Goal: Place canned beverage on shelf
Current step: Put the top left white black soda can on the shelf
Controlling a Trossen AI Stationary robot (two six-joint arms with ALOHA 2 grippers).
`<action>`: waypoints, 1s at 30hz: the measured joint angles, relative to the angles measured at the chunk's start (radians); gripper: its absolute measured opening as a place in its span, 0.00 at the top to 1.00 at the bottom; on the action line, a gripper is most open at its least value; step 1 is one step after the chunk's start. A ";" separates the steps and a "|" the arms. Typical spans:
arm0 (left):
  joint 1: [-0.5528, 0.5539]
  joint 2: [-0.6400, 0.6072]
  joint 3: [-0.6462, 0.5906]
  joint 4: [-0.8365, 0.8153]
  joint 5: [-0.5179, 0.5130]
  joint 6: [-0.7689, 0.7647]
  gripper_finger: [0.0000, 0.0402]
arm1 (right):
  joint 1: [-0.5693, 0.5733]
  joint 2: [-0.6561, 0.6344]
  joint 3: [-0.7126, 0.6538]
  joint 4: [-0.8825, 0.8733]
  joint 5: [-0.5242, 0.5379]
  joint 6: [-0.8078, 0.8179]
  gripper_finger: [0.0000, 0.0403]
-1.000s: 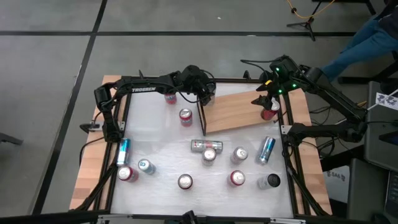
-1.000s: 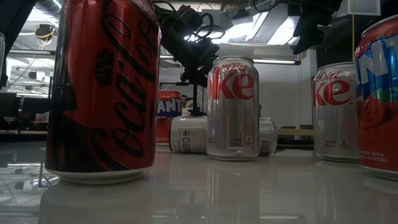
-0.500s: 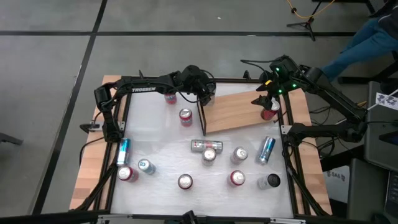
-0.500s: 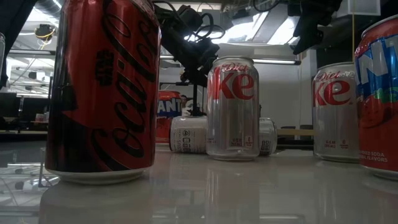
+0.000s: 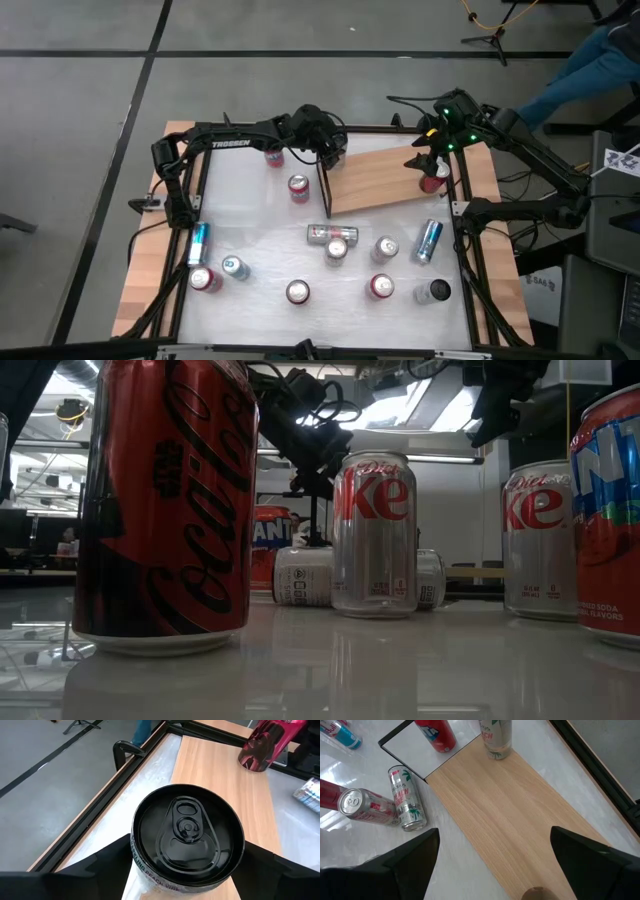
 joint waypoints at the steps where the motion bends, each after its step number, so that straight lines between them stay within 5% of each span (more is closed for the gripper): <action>1: 0.000 0.000 0.000 0.000 0.003 -0.001 0.26 | 0.000 0.000 0.000 0.000 0.000 0.000 0.08; 10: 0.000 0.000 0.000 -0.001 0.003 -0.034 0.10 | 0.000 0.000 0.000 0.000 0.000 0.000 0.08; 30: 0.002 -0.069 0.000 -0.001 -0.006 -0.029 0.10 | 0.000 0.000 0.000 0.000 0.000 0.000 0.08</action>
